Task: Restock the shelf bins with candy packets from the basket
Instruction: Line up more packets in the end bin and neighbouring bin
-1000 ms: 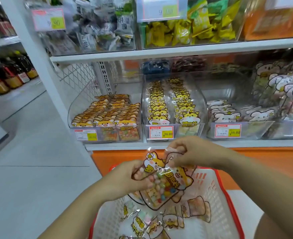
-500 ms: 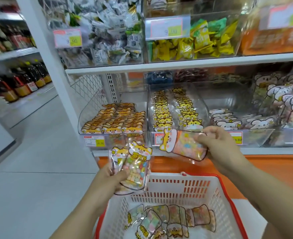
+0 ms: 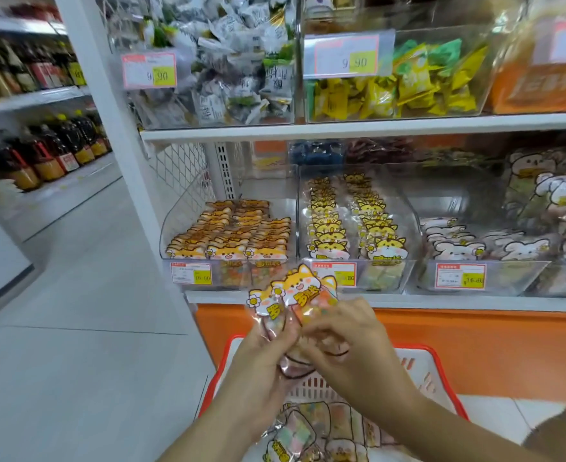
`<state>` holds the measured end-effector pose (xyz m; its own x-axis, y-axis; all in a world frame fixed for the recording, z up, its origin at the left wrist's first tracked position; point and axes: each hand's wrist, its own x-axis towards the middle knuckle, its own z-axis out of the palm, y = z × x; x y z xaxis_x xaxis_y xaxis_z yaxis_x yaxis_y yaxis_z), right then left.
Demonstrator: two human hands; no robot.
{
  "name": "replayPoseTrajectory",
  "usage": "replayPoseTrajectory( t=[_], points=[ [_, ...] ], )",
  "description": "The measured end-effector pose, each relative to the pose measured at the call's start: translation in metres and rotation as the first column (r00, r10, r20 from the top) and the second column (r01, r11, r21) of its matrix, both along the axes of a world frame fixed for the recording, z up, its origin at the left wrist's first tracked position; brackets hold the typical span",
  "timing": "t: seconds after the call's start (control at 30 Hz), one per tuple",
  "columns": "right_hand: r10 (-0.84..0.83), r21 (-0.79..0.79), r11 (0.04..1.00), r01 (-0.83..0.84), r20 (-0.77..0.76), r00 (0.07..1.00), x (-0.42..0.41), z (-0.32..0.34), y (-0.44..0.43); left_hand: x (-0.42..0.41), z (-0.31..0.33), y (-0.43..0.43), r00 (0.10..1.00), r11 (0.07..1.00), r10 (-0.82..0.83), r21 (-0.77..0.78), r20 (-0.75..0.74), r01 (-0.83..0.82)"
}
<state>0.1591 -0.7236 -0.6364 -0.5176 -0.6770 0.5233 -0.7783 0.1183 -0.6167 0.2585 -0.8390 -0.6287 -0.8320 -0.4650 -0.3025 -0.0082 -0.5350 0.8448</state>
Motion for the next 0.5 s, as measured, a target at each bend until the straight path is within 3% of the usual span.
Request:
replayPoseTrajectory(
  t=[0.1,0.17,0.23,0.3,0.37,0.4,0.43,0.47,0.5],
  points=[
    [0.051,0.099,0.993,-0.056,0.052,0.997,-0.003,0.001,-0.002,0.002,0.001,-0.001,0.999,0.999,0.036,0.03,-0.027,-0.035],
    [-0.034,0.078,0.997,0.03,0.049,0.998,-0.007,0.003,-0.003,0.004,0.005,-0.003,0.997,0.999,0.036,0.039,-0.062,-0.034],
    [-0.117,0.067,0.992,0.107,0.178,0.977,-0.01,0.007,-0.004,0.006,0.007,-0.002,0.997,0.999,0.022,0.039,-0.074,-0.019],
    [-0.152,0.091,0.988,0.123,0.495,0.855,-0.01,0.011,-0.005,0.008,0.01,-0.001,0.996,0.999,0.003,0.043,-0.085,0.001],
    [-0.006,0.015,1.0,-0.01,0.813,0.582,-0.011,0.015,-0.005,0.008,0.011,-0.002,0.996,1.0,-0.004,0.015,-0.091,0.005],
    [0.085,-0.06,0.996,-0.069,0.887,0.453,-0.013,0.016,-0.005,0.008,0.011,-0.003,0.996,1.0,-0.006,-0.026,-0.084,0.004],
    [0.136,-0.106,0.99,-0.097,0.91,0.391,-0.014,0.017,-0.004,0.009,0.012,-0.004,0.997,0.996,-0.012,-0.084,-0.071,0.006],
    [0.158,-0.12,0.986,-0.116,0.898,0.41,-0.014,0.018,-0.003,0.009,0.012,-0.005,0.999,0.987,-0.022,-0.159,-0.05,0.014],
    [0.156,-0.103,0.986,-0.134,0.859,0.487,-0.013,0.017,-0.004,0.008,0.01,-0.006,0.999,0.968,-0.035,-0.249,-0.019,0.029]
  ],
)
